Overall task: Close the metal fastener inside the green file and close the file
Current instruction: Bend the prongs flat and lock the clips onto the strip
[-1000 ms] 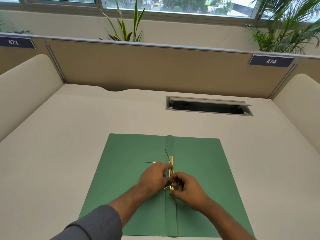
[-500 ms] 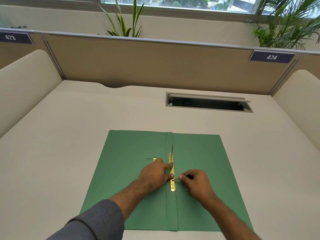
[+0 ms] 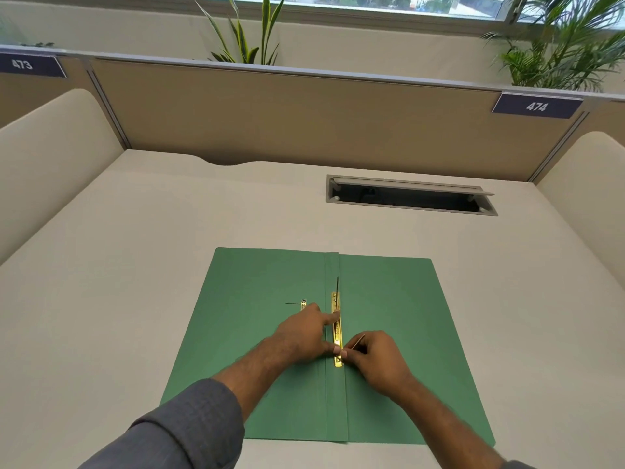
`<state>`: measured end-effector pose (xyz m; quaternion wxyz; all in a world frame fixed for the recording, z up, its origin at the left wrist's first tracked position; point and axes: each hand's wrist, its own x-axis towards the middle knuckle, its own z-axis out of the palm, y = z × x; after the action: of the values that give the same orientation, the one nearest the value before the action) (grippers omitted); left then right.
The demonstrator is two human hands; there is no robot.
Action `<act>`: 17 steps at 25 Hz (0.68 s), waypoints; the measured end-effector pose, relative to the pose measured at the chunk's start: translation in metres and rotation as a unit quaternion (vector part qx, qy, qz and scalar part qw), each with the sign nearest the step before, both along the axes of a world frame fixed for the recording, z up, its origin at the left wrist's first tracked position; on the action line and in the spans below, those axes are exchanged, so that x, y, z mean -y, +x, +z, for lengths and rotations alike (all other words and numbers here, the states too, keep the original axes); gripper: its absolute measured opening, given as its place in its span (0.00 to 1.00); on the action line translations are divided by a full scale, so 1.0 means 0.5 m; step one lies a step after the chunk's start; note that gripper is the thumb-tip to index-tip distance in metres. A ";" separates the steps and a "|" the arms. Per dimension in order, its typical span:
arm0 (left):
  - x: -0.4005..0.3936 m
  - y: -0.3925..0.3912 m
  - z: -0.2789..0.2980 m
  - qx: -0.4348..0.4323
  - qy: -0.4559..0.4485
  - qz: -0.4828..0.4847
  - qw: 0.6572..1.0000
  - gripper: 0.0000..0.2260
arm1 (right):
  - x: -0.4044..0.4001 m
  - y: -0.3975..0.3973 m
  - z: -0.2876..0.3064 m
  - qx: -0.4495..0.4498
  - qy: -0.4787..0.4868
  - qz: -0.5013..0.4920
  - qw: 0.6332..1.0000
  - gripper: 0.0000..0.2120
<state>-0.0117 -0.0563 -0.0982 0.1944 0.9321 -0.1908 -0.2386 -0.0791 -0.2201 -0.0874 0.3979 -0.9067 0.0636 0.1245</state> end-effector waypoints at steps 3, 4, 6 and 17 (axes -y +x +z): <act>0.002 -0.002 -0.007 0.013 0.000 0.016 1.000 0.37 | -0.004 -0.001 -0.002 0.015 -0.017 -0.019 1.000 0.06; 0.002 -0.002 -0.009 0.017 0.000 0.021 1.000 0.37 | -0.004 -0.002 -0.001 0.014 -0.017 -0.020 1.000 0.05; 0.004 -0.003 -0.010 0.021 0.000 0.029 0.999 0.36 | 0.001 -0.003 0.001 -0.002 -0.011 -0.013 1.000 0.05; 0.005 -0.007 -0.005 0.030 -0.004 0.036 0.999 0.37 | 0.000 -0.047 0.020 0.055 -0.145 0.192 0.969 0.15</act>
<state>-0.0152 -0.0588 -0.1009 0.2011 0.9444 -0.1636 -0.2020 -0.1024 -0.2202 -0.0776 0.2339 -0.9554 -0.1158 0.1382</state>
